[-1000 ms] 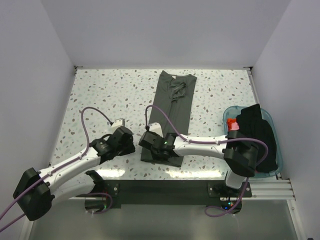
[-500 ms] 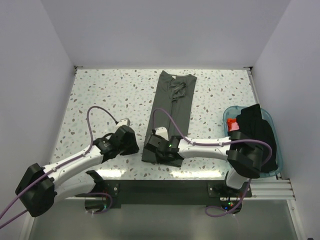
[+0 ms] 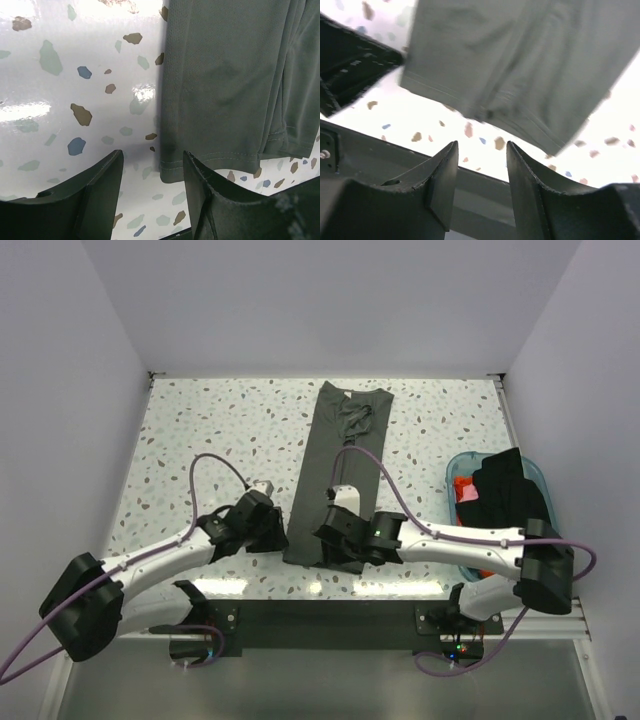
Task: Fold and stack the t-shirts
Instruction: Fold the tshirt
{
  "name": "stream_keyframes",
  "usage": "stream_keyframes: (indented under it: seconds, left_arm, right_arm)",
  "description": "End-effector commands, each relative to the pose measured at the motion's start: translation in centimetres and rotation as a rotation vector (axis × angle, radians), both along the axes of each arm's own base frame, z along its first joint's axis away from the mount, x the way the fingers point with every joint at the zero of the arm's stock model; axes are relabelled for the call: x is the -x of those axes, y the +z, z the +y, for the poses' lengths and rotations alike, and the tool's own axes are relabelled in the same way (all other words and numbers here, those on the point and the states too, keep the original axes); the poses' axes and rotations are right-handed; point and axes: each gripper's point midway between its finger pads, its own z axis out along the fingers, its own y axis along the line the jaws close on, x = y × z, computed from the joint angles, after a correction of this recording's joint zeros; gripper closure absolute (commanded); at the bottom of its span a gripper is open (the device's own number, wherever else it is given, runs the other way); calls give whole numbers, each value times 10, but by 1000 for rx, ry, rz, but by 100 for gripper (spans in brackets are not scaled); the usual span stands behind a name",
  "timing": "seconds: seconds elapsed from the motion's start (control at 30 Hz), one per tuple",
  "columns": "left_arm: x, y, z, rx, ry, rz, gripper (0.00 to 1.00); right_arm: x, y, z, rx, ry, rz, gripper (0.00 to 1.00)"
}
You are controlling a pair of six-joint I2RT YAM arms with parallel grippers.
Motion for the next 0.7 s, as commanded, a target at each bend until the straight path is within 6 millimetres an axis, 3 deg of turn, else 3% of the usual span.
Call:
stream_keyframes:
  seconds: [0.0,0.2,0.5,0.67]
  left_arm:
    - [-1,0,-13,50,-62,-16,44]
    - [13,-12,-25,47,-121,19,44]
    - [19,-23,-22,13,-104,26,44]
    - [19,-28,-15,-18,-89,28,45]
  right_arm:
    - [5,-11,-40,63,-102,-3,54]
    - [19,-36,-73,71,-181,34,54]
    - [19,-63,-67,25,-213,78,53]
    - [13,-62,-66,-6,-240,65,53]
